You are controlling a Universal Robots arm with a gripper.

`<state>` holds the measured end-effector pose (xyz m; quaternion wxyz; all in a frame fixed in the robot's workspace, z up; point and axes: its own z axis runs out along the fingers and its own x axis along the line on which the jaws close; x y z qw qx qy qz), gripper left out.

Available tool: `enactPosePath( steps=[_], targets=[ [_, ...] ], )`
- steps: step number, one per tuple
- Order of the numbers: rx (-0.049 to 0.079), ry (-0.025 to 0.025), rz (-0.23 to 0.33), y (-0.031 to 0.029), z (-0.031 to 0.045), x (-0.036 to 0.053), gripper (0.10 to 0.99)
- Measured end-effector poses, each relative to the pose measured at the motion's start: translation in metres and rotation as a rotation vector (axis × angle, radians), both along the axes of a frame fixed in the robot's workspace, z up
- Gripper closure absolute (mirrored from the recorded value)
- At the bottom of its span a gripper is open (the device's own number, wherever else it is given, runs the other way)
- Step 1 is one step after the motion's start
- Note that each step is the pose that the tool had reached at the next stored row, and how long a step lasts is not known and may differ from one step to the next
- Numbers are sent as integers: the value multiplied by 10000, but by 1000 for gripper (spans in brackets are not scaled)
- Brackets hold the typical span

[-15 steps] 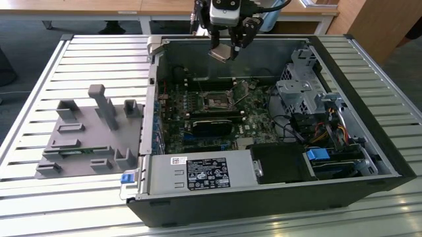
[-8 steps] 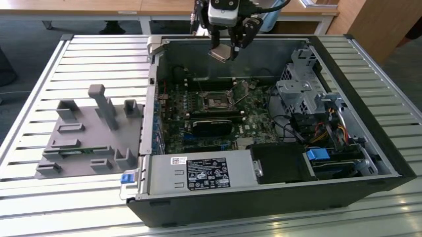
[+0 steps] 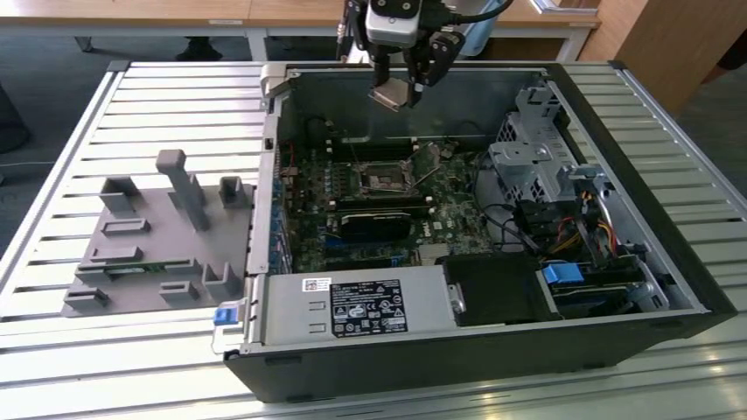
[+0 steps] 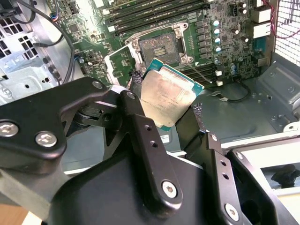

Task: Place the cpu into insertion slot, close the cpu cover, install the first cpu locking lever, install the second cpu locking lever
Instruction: 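Place the cpu into insertion slot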

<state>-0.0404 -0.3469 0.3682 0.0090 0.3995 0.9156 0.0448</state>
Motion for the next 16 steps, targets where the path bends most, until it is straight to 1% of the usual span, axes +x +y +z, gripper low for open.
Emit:
enactPosePath(
  steps=[16],
  targets=[
    [0,0,-528,0,-6,-3,545]
  ],
)
